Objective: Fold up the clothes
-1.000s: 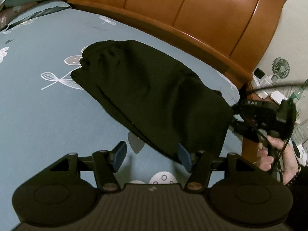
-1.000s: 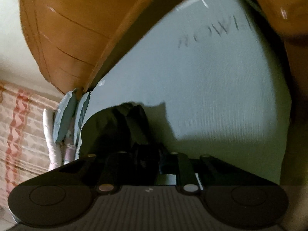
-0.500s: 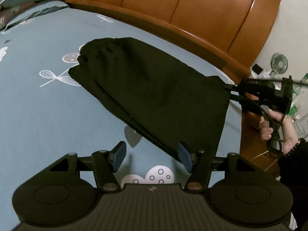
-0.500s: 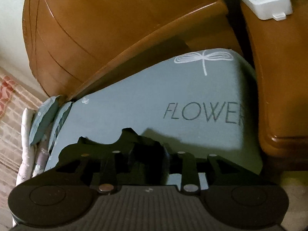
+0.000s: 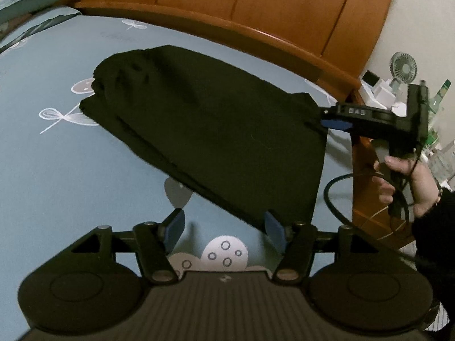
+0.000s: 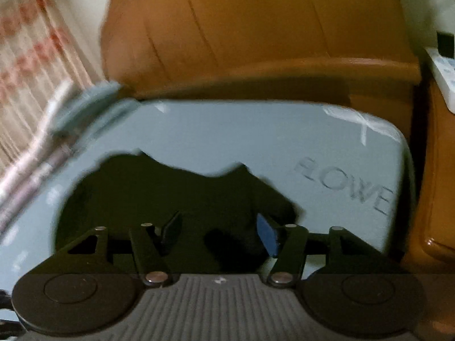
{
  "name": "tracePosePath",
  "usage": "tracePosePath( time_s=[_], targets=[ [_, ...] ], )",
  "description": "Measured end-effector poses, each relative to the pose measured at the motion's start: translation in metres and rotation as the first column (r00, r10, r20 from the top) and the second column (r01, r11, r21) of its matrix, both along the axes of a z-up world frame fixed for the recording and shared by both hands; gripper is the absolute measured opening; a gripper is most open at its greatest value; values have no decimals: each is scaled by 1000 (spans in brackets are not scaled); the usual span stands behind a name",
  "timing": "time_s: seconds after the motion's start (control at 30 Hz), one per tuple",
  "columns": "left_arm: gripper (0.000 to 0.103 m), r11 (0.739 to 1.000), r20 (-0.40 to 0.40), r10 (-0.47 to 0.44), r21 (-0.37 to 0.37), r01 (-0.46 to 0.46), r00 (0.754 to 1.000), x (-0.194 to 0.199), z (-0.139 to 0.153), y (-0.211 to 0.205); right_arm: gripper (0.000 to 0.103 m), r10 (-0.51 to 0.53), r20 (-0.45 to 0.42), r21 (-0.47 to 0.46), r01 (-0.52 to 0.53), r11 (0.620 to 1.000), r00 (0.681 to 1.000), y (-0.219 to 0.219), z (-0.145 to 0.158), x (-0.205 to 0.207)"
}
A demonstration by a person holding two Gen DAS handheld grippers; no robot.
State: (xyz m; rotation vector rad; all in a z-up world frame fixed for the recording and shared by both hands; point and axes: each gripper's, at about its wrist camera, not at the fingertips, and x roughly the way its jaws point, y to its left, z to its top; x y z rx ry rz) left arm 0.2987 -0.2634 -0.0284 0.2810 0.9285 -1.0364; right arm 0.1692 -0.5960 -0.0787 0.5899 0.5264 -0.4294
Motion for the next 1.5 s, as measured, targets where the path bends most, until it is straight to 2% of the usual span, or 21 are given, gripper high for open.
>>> tracePosePath(
  time_s=[0.1, 0.23, 0.3, 0.4, 0.53, 0.6, 0.7, 0.77, 0.9, 0.97, 1.13, 1.23, 1.3, 1.4, 1.47, 1.5],
  targets=[
    [65, 1000, 3, 10, 15, -10, 1000, 1, -2, 4, 63, 0, 13, -1, 0, 1000, 1000, -1, 10, -5],
    [66, 999, 16, 32, 36, -33, 999, 6, -5, 8, 74, 74, 49, -78, -70, 995, 996, 6, 31, -1],
    [65, 998, 48, 50, 47, -52, 998, 12, -1, 8, 78, 99, -16, -111, -100, 989, 995, 5, 27, 11],
    [63, 995, 112, 83, 44, -88, 990, 25, 11, 1, 79, 69, -182, -116, -91, 989, 981, 0, 9, 25],
    [63, 995, 127, 92, -44, -87, 988, 52, 30, -25, 83, 99, -110, -116, -112, 987, 989, 12, 21, 7],
    [64, 994, 132, 80, -81, -70, 988, 64, 35, -47, 91, 110, -84, -117, -120, 986, 990, 21, 26, 0],
    [66, 996, 187, 48, -77, -34, 981, 78, 26, -83, 97, 129, -68, -124, -137, 983, 989, 33, 28, -4],
    [65, 995, 208, 90, -63, -78, 974, 90, 13, -96, 97, 136, -74, -132, -145, 981, 988, 38, 27, -4],
    [64, 977, 95, 213, -44, -210, 972, 124, -16, -83, 98, 131, -90, -117, -141, 983, 987, 37, 24, -9],
    [60, 973, 67, 230, -38, -228, 971, 131, -22, -73, 98, 124, -96, -110, -135, 985, 988, 36, 21, -12],
    [59, 978, 96, 203, -62, -198, 974, 127, 5, -81, 98, 131, -133, -135, -148, 980, 982, 41, 21, -12],
    [65, 985, 129, 142, -121, -127, 981, 118, 25, -107, 98, 167, -109, -124, -180, 976, 980, 49, 24, -7],
    [65, 989, 170, 90, -134, -67, 981, 110, 28, -130, 99, 187, -95, -116, -197, 973, 978, 56, 25, -3],
    [65, 997, 243, 32, -71, -15, 970, 102, 16, -164, 99, 214, -84, -103, -222, 970, 973, 66, 26, 0],
    [63, 999, 295, 36, -1, -37, 955, 102, -1, -183, 99, 224, -78, -93, -231, 969, 971, 71, 26, -2],
    [61, 999, 294, 37, 25, -47, 955, 107, -9, -189, 99, 225, -76, -90, -232, 969, 971, 73, 26, -4]
  ],
)
